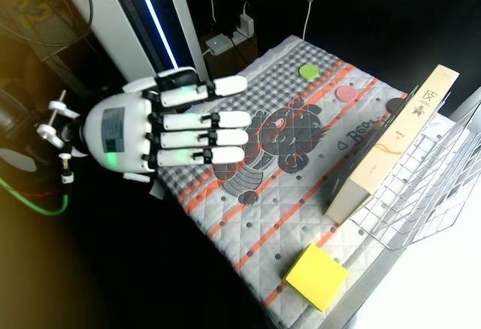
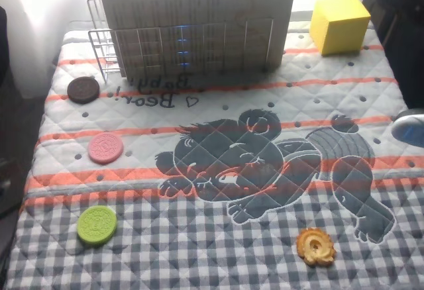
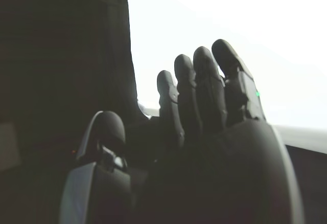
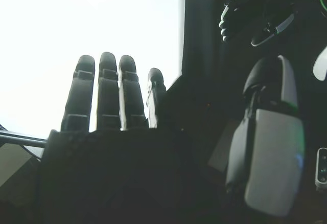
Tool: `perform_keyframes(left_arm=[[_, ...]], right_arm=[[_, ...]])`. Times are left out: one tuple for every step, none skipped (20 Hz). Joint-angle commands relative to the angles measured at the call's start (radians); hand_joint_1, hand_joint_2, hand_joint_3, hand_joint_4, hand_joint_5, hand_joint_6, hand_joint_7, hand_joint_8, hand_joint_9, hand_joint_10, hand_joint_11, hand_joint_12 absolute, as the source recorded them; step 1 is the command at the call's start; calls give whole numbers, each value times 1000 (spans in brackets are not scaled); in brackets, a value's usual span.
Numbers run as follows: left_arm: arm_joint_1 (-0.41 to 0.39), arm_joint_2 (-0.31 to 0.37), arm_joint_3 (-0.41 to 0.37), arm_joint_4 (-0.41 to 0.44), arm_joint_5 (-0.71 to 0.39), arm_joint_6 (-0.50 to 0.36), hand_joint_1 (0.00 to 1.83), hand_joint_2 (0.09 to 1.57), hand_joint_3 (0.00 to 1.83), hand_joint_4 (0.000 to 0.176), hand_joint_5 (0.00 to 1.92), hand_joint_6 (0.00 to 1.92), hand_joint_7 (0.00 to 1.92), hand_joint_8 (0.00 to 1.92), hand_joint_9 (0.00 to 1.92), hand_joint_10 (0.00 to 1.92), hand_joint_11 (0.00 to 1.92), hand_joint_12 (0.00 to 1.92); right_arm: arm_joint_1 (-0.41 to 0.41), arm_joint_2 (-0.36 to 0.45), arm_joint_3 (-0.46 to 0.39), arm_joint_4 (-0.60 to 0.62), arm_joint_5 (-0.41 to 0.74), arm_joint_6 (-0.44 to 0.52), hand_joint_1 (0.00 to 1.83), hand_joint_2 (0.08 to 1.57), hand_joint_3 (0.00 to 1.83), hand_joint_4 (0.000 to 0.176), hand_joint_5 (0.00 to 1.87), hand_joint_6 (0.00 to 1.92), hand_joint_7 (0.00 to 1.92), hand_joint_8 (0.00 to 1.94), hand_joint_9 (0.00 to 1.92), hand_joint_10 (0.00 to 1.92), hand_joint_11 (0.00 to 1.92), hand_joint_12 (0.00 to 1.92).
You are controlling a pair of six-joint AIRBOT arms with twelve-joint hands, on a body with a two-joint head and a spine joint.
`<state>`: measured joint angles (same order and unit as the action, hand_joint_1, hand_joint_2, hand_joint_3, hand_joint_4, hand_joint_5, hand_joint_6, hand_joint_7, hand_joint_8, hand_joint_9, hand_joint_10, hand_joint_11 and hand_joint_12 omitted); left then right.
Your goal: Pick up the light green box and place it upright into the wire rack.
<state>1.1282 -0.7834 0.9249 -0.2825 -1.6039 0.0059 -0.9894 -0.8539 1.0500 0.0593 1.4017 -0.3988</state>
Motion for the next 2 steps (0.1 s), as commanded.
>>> perform_keyframes(left_arm=[[-7, -4, 9, -6, -127, -6, 261, 1187, 0, 32, 379, 0, 443, 7, 452, 23, 0, 1114], [-7, -5, 12, -6, -127, -6, 219, 1222, 14, 21, 372, 0, 492, 21, 482, 30, 0, 1119]], right_arm=[[6, 12, -3, 31, 171, 4, 501, 1002, 8, 120, 44, 0, 220, 9, 165, 10, 100, 50], [6, 16, -8, 31, 190, 4, 513, 1027, 4, 88, 54, 1, 242, 5, 225, 13, 138, 64]])
